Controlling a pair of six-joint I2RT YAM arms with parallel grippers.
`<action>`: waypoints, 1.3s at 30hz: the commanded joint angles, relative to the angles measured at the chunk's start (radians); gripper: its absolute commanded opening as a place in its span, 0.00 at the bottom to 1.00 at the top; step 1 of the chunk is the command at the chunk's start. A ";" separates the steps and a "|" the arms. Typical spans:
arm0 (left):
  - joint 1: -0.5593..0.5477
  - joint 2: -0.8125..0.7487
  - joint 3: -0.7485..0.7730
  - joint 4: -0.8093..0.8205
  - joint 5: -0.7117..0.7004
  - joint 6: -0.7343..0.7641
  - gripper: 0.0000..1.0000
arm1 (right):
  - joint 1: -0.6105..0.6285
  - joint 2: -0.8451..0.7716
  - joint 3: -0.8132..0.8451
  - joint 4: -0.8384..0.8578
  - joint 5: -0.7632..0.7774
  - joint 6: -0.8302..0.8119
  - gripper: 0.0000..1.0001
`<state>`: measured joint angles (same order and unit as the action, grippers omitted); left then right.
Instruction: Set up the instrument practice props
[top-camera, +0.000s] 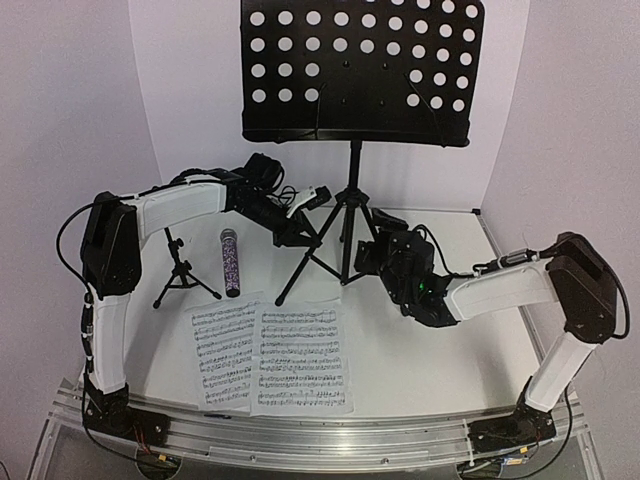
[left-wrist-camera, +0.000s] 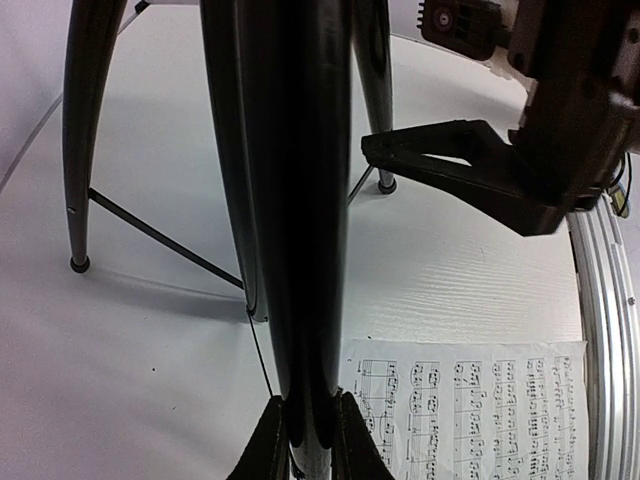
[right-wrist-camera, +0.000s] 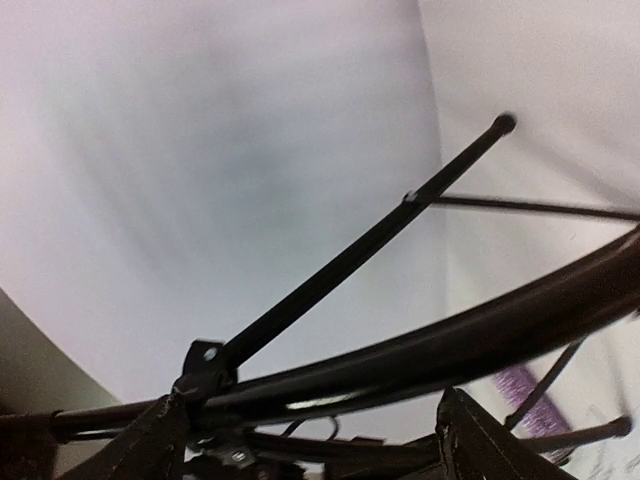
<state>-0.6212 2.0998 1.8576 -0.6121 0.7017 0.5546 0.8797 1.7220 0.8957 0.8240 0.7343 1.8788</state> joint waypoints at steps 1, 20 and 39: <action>-0.008 0.008 -0.010 -0.060 -0.013 0.061 0.00 | -0.015 -0.133 -0.043 -0.085 -0.046 -0.312 0.88; -0.008 0.013 -0.001 -0.057 -0.015 0.068 0.00 | 0.105 -0.228 0.232 -0.493 -0.145 -3.142 0.71; -0.007 0.020 0.002 -0.068 -0.015 0.073 0.00 | 0.044 -0.092 0.305 -0.483 -0.179 -3.388 0.51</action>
<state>-0.6220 2.0998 1.8580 -0.6189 0.7074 0.5717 0.9211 1.5939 1.1526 0.3147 0.5560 -1.4561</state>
